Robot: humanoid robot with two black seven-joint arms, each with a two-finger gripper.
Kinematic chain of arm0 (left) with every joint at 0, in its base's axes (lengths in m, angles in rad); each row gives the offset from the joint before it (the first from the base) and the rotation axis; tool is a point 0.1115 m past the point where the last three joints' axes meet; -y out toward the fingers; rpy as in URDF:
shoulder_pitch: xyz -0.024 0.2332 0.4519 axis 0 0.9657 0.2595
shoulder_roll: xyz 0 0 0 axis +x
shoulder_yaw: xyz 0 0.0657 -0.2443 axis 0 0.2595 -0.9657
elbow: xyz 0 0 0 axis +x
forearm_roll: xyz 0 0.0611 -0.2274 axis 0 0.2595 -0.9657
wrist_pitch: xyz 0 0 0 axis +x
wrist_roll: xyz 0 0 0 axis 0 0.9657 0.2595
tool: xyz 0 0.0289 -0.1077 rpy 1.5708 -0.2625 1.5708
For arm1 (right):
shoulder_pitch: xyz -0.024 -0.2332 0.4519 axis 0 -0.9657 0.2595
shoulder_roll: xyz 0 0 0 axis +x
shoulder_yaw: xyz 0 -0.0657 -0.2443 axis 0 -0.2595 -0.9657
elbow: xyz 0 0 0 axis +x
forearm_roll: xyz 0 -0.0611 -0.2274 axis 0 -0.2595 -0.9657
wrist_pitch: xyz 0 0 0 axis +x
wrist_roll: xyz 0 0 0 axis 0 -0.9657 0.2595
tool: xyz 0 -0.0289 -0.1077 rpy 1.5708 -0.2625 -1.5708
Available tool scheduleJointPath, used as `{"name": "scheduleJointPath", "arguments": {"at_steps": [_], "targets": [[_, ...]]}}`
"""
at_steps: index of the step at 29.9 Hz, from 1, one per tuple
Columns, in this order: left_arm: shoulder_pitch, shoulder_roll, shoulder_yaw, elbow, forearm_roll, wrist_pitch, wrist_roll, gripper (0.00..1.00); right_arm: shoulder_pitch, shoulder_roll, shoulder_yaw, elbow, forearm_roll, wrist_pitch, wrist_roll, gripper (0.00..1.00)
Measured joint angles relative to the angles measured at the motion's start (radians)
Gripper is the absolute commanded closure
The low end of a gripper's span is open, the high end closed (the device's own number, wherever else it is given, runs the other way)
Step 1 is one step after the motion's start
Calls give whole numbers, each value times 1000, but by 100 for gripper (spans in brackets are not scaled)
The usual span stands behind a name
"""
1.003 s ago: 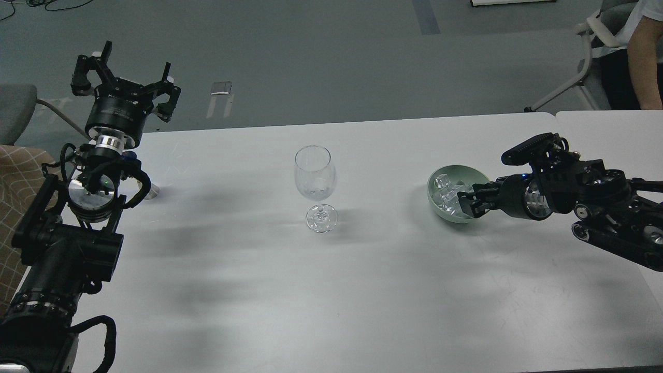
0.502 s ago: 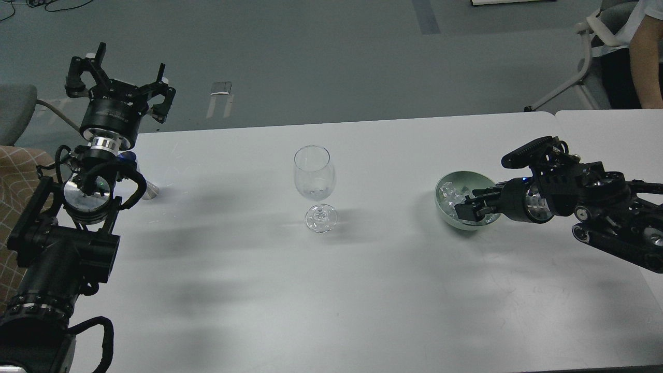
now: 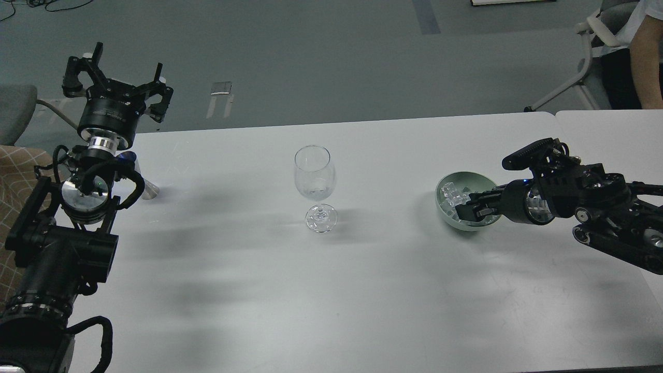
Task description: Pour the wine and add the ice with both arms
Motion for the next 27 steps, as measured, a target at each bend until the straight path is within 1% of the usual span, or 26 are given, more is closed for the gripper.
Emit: {"name": "scheduleJointPath", "arguments": {"at_steps": [27], "targets": [[0,2,-4,0,0,-1,0,2,16,1,10,4,1,-6,2,100]]}}
